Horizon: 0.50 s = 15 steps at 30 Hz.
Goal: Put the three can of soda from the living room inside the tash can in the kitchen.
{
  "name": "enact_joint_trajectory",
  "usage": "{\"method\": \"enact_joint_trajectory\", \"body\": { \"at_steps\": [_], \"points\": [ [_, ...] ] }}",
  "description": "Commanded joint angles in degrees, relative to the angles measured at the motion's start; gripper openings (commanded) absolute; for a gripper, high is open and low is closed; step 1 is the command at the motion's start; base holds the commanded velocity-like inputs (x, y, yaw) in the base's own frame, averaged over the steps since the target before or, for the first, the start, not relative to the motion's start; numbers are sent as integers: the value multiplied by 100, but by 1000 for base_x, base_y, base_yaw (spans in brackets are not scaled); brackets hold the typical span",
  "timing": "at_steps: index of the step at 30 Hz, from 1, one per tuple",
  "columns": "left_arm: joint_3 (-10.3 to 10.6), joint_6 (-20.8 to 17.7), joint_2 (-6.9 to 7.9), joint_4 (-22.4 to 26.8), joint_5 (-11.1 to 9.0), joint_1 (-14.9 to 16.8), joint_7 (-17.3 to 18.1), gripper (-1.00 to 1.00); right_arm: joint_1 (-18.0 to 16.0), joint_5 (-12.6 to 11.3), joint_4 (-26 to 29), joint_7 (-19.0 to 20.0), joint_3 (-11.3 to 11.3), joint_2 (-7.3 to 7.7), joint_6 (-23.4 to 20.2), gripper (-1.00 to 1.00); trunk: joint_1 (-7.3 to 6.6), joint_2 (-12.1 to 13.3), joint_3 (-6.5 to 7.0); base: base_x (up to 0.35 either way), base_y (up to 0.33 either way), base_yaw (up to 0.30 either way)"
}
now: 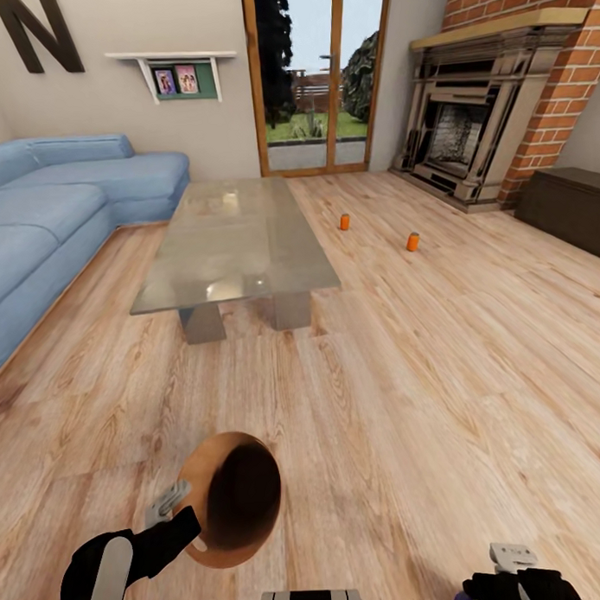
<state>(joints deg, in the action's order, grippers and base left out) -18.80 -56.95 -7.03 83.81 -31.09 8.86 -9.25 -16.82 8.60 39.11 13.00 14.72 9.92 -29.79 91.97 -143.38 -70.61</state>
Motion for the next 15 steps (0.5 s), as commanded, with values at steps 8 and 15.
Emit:
{"method": "enact_joint_trajectory", "body": {
  "at_steps": [8,15],
  "points": [
    [0,18,3,9,-163,2,-24,-100,-105,8,-29,-26,2,-7,-5,100,-1,0,-74,0,0,0],
    [0,11,8,68,-168,2,-11,-100,-205,13,-95,-49,-9,-7,22,100,-1,0,-138,0,0,0]
  ]
}}
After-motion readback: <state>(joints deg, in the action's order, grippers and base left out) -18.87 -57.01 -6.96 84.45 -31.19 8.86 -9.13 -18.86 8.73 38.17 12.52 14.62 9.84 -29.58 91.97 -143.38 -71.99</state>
